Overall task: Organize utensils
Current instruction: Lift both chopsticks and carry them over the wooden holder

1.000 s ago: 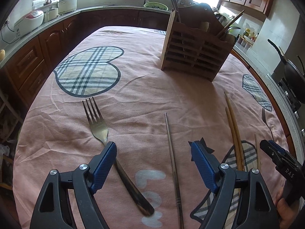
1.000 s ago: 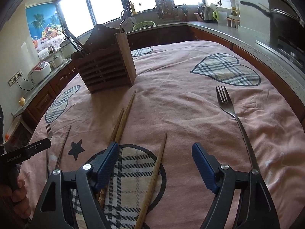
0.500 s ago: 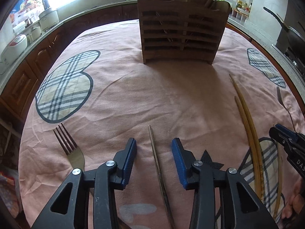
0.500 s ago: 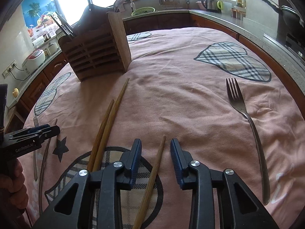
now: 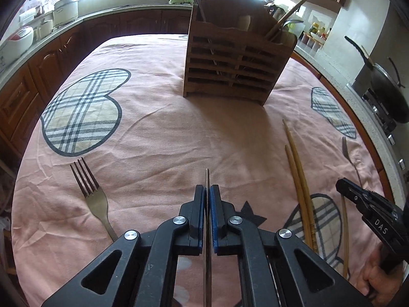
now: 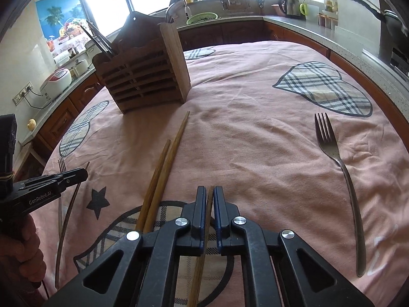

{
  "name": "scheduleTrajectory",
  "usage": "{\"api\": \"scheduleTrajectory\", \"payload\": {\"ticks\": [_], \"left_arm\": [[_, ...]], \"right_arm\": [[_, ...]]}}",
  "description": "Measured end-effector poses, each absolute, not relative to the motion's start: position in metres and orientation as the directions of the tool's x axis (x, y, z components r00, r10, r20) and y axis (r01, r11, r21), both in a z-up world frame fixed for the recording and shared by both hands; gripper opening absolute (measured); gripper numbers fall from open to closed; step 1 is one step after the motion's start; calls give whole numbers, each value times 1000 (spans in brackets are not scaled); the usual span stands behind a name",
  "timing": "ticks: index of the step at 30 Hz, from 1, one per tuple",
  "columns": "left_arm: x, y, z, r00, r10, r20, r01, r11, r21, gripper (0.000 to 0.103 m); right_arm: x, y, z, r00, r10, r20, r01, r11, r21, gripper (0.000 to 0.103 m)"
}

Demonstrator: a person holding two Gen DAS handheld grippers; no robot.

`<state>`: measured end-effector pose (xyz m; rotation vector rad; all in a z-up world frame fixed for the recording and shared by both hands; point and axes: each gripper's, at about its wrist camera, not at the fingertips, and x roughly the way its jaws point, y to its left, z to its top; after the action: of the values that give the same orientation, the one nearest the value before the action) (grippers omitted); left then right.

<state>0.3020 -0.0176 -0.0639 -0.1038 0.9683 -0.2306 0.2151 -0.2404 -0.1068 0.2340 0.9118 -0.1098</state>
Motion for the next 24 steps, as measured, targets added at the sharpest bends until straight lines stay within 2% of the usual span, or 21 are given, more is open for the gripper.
{"api": "scheduleTrajectory", "payload": {"ticks": [9, 24], "left_arm": [[258, 6, -20, 610, -321, -724, 166, 946, -279, 3], [193, 31, 33, 698, -355, -621, 203, 931, -304, 3]], "right_arm": [[201, -229, -54, 705, 52, -707, 132, 970, 204, 4], [176, -211, -1, 793, 69, -605, 69, 977, 202, 4]]}}
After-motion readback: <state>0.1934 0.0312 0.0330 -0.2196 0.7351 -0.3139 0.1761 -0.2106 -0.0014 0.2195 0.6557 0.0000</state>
